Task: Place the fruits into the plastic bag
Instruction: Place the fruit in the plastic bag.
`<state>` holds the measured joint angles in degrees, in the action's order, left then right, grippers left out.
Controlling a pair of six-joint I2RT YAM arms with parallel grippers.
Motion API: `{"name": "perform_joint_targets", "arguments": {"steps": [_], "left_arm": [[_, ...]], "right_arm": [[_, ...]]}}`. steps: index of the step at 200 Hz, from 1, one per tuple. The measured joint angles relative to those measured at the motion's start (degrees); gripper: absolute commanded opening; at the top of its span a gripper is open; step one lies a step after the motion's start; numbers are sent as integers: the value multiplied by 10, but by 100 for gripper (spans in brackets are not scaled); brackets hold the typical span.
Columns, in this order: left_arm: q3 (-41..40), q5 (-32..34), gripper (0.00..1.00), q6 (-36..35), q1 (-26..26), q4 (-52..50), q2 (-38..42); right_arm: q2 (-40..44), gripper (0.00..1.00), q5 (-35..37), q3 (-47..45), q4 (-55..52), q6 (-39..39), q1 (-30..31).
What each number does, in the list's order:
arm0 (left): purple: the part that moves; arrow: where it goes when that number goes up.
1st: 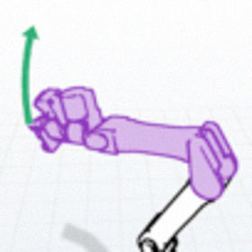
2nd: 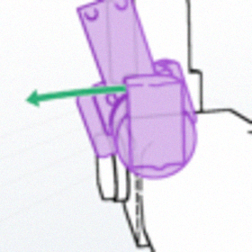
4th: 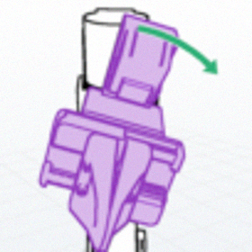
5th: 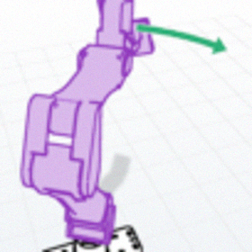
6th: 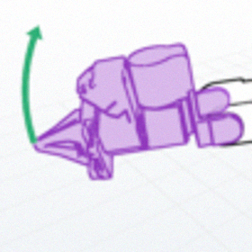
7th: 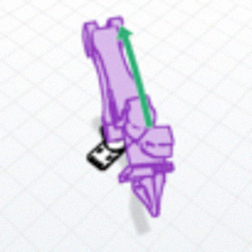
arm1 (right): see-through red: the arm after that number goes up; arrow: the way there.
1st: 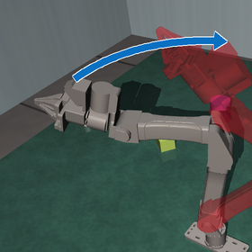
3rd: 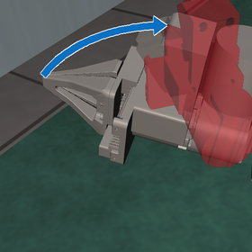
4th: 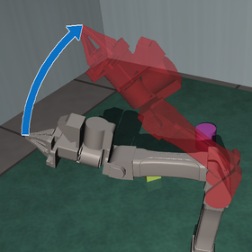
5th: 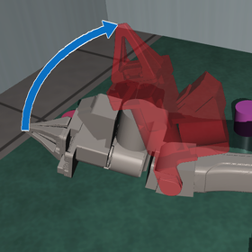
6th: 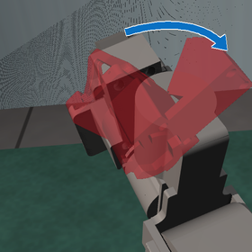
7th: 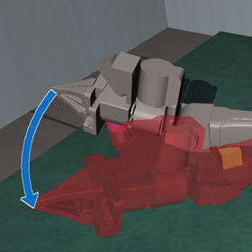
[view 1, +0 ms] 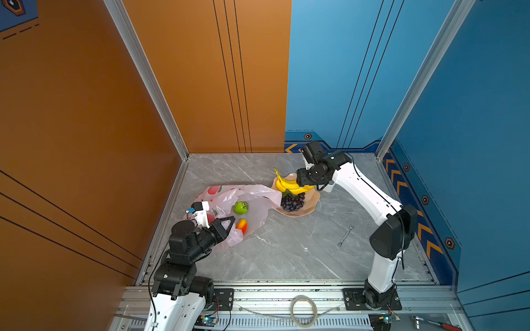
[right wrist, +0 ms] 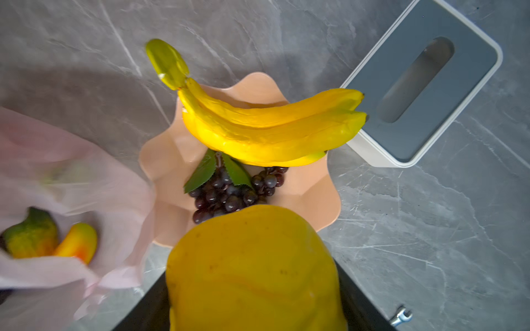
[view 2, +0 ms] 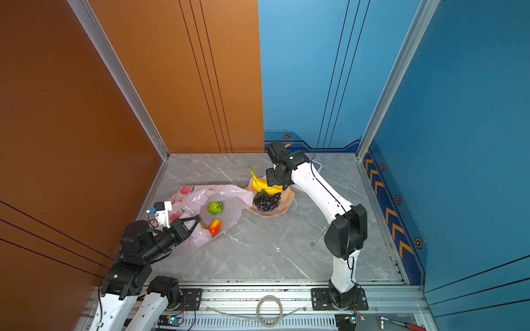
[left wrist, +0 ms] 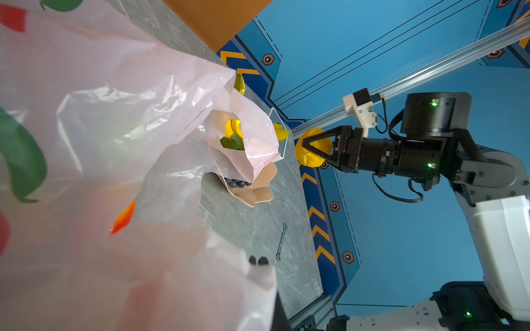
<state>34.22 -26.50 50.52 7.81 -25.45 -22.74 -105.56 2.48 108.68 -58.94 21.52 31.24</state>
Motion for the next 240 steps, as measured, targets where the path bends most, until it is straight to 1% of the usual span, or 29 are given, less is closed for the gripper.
{"name": "perform_joint_targets", "arguments": {"steps": [31, 70, 131, 185, 217, 240], "left_arm": [[0, -9, 0, 17, 0, 10, -2], [0, -12, 0, 27, 0, 12, -1], [0, -12, 0, 40, 0, 13, 2], [0, -12, 0, 44, 0, 17, -5], [0, -12, 0, 44, 0, 17, -7], [0, -11, 0, 44, 0, 19, -12]], "right_arm": [[69, 67, -56, -17, 12, 31, 1], [164, 66, -129, -71, 57, 78, 7], [264, 66, -228, -144, 134, 145, -3], [329, 66, -330, -238, 269, 243, -29], [336, 66, -386, -286, 380, 316, -28], [334, 66, -415, -314, 451, 362, -14]]}}
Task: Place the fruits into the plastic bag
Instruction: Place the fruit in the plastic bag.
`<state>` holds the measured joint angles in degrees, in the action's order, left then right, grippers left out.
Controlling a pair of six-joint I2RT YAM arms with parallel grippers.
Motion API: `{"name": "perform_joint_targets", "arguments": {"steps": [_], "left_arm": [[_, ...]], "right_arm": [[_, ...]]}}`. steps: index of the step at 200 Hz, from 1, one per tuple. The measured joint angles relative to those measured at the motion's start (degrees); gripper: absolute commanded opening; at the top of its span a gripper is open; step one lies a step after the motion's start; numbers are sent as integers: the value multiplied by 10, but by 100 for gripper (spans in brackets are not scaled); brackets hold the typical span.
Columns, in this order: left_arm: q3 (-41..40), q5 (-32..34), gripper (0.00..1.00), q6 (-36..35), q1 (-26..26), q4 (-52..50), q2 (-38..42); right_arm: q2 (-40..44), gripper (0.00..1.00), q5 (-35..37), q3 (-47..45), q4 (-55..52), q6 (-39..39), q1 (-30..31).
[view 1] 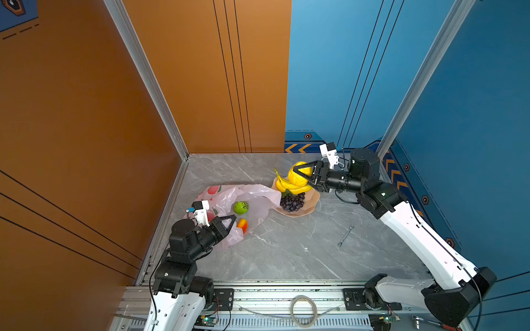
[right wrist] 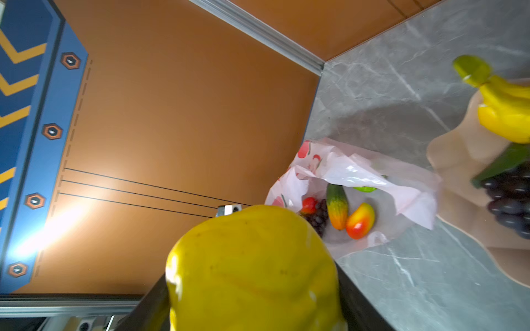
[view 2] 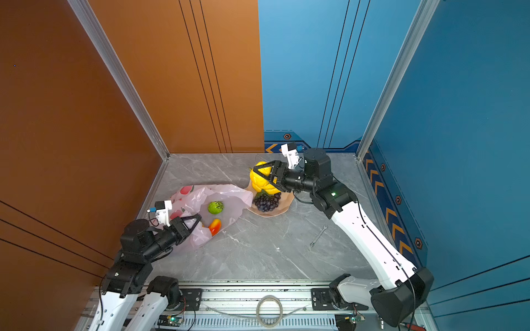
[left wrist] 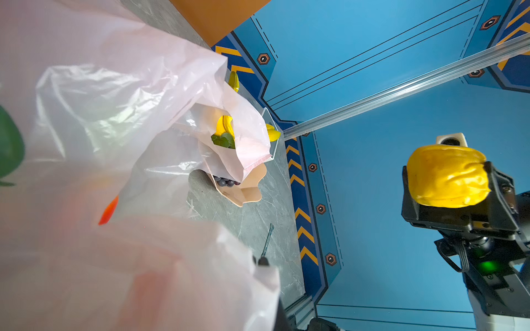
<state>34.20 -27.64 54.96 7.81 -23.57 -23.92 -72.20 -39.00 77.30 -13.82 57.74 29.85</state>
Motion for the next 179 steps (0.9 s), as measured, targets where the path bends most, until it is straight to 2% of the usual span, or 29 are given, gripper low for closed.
{"name": "perform_joint_targets", "arguments": {"steps": [63, 134, 179], "left_arm": [[0, -1, 0, -1, 0, 22, -43], [0, -1, 0, -1, 0, 33, -57], [1, -10, 0, -5, 0, 32, -63]], "right_arm": [[-62, 66, -18, -2, 74, 14, 87], [-212, 65, -7, 19, 43, -46, 167], [-295, 65, 5, 57, 21, -77, 178]]}}
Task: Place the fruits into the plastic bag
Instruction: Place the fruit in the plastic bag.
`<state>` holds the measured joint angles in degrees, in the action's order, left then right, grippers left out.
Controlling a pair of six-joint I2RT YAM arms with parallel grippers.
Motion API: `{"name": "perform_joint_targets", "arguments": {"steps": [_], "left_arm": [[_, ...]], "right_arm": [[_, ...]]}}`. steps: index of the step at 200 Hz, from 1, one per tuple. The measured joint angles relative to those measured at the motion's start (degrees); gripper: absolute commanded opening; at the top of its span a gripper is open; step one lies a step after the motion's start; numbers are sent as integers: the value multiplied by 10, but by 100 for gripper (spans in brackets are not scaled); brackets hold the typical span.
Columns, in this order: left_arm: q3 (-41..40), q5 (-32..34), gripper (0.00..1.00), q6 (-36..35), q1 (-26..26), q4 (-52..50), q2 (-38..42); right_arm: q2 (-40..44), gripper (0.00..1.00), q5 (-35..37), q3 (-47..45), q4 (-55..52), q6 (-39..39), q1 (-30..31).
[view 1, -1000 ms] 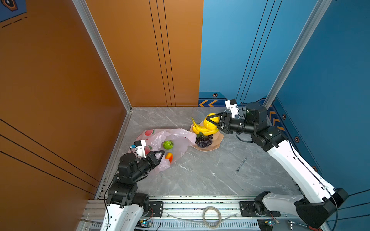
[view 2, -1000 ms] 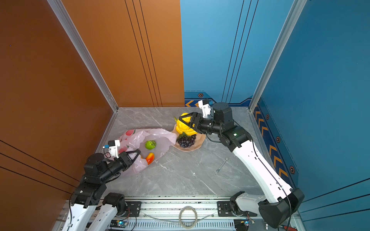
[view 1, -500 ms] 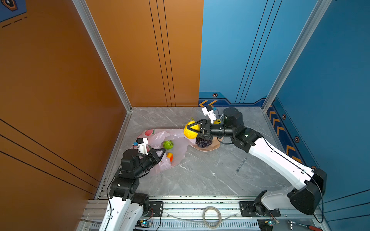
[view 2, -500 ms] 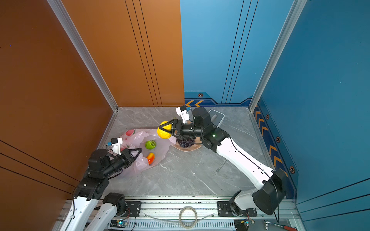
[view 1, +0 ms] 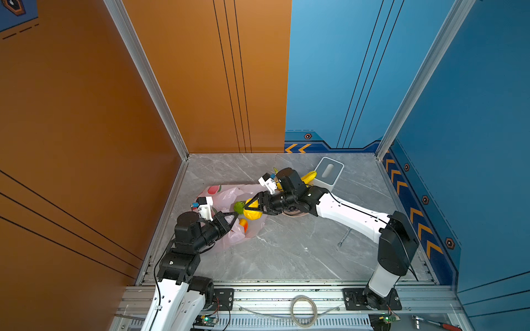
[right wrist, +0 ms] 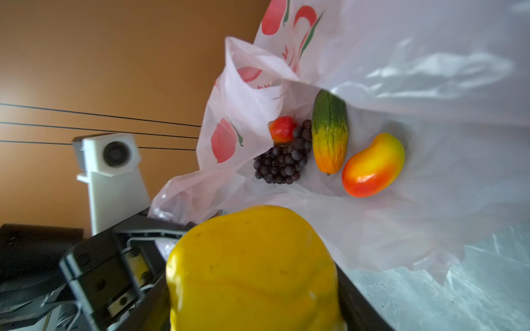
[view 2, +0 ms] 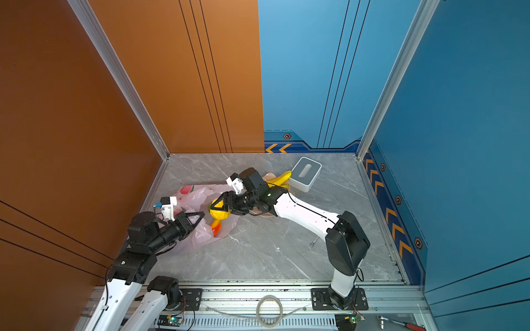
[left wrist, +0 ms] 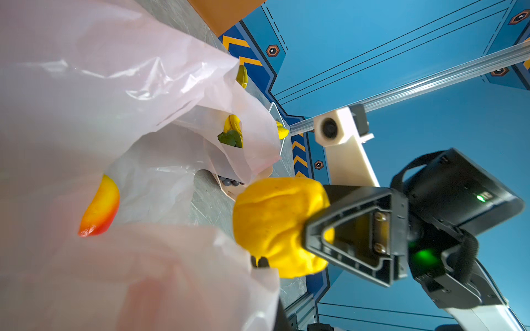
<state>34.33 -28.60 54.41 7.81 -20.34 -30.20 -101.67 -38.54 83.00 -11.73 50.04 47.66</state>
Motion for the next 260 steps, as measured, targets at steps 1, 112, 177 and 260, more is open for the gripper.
{"name": "perform_joint_targets", "arguments": {"steps": [1, 112, 177, 260], "left_arm": [[0, 0, 0, -1, 0, 0, 0], [21, -9, 0, -14, 0, 8, -10], [13, -13, 0, -8, 0, 34, -13], [5, -15, 0, -5, 0, 43, -11]], "right_arm": [[-2, 65, 0, 1, -1, -1, 0], [-145, 64, 32, 134, -59, -40, 31], [-225, 65, 38, 218, -75, -42, 61], [-299, 65, 36, 283, -88, -36, 94]]}}
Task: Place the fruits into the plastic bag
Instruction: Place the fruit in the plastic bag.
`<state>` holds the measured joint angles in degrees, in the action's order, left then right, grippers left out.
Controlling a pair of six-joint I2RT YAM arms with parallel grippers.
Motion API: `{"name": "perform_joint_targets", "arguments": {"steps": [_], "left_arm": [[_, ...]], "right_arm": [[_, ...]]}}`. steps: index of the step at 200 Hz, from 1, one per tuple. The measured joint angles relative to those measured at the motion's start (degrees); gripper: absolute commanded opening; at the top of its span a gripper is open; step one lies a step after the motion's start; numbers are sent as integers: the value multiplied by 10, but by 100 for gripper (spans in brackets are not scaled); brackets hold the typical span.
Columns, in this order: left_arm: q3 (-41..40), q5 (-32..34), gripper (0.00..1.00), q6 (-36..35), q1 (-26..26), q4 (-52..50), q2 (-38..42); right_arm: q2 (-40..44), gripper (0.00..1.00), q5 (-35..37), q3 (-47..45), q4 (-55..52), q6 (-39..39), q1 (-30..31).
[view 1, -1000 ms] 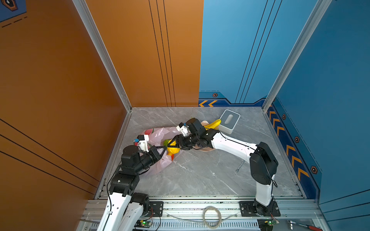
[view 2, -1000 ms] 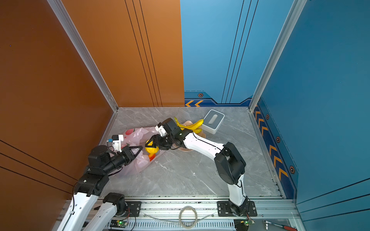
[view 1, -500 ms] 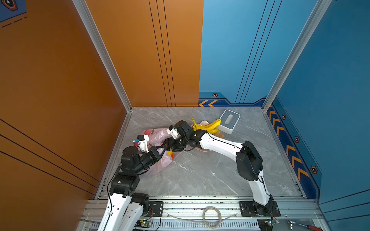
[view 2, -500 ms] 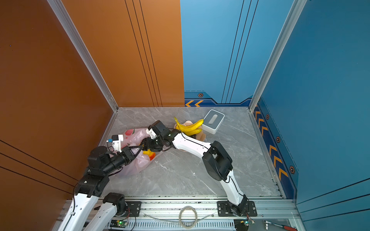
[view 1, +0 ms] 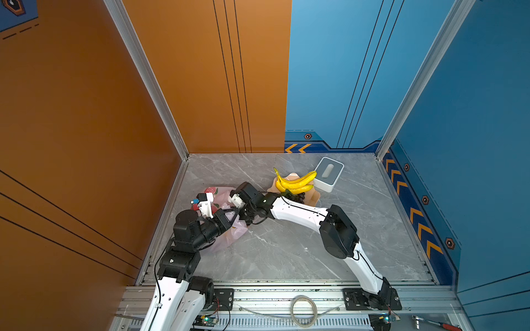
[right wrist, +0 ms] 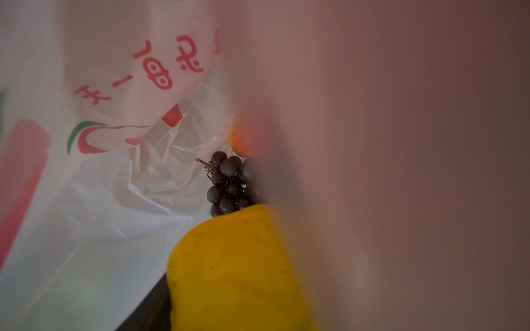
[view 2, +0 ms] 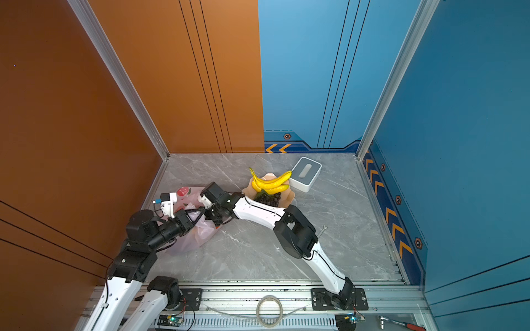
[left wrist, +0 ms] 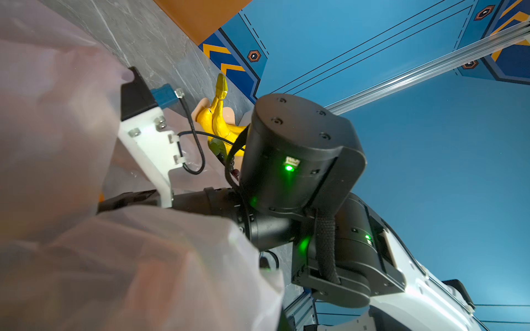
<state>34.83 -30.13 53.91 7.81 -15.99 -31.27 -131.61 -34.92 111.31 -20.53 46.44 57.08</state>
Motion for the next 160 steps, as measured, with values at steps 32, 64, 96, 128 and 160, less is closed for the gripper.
{"name": "perform_joint_targets", "arguments": {"steps": [32, 64, 96, 128, 160], "left_arm": [[-9, 0, 0, 2, 0, 4, 5], [-11, 0, 0, 2, 0, 4, 6], [-11, 0, 0, 2, 0, 4, 6], [-11, 0, 0, 2, 0, 4, 6], [-11, 0, 0, 2, 0, 4, 11]], "right_arm": [[-19, 70, -5, 11, 0, 3, 6], [-30, 79, -9, 15, -1, 9, 9], [-30, 95, -10, 19, -1, 11, 11], [-30, 96, -10, 19, -1, 9, 10], [-30, 95, -10, 19, -1, 9, 11]]}}
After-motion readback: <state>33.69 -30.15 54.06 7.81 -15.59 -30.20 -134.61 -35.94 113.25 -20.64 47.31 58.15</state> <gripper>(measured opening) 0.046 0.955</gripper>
